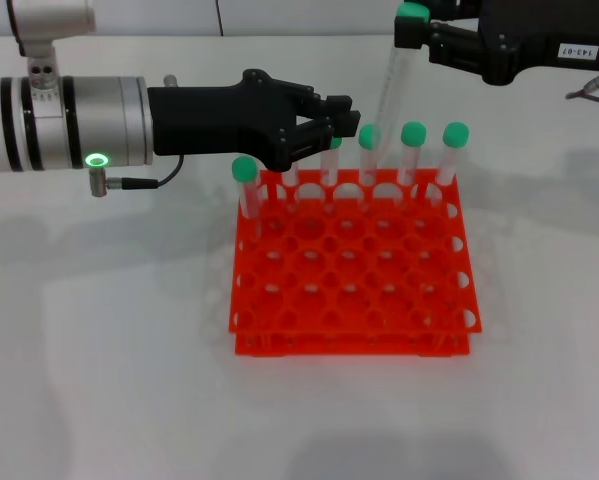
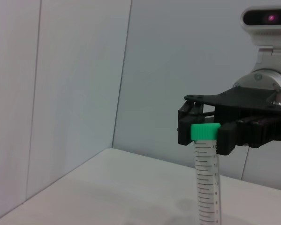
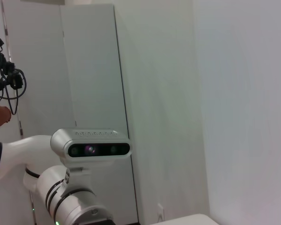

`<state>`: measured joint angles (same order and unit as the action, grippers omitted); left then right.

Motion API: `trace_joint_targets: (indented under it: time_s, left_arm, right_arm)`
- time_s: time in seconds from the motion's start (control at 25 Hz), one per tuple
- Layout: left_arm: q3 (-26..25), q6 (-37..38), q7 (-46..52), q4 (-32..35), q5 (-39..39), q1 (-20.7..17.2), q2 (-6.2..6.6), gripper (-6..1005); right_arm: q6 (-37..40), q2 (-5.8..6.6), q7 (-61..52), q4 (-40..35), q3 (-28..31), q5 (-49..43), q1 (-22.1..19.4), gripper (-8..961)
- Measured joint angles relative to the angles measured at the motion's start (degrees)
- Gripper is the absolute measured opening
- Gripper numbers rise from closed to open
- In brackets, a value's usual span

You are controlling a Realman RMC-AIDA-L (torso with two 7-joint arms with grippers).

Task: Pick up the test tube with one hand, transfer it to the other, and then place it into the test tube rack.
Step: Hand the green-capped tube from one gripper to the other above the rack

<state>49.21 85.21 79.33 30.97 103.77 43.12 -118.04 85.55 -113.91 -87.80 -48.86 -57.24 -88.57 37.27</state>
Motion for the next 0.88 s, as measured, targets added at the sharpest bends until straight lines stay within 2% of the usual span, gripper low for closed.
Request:
trace_joint_targets:
  time_s: [0.2, 0.64, 0.76, 0.88]
  left_arm:
    - [0.1, 0.1, 0.3, 0.0, 0.3, 0.2, 0.00, 153]
    - [0.1, 1.2, 3.6, 1.2, 0.1, -0.2, 0.23, 480]
    - [0.1, 1.9, 4.9, 3.1, 0.1, -1.1, 0.17, 602]
    - [0.2, 2.0, 6.7, 6.3, 0.1, -2.7, -0.41, 710]
  right_arm:
    - [-0.1, 0.01, 0.0, 0.0, 0.0, -0.2, 0.0, 274]
    - [0.3, -0.22, 0.0, -0.9, 0.2, -0.2, -0.3, 271]
    - [0.4, -0.30, -0.1, -1.0, 0.3, -0.2, -0.4, 270]
    - [0.5, -0.35, -0.1, -1.0, 0.5, -0.2, -0.4, 269]
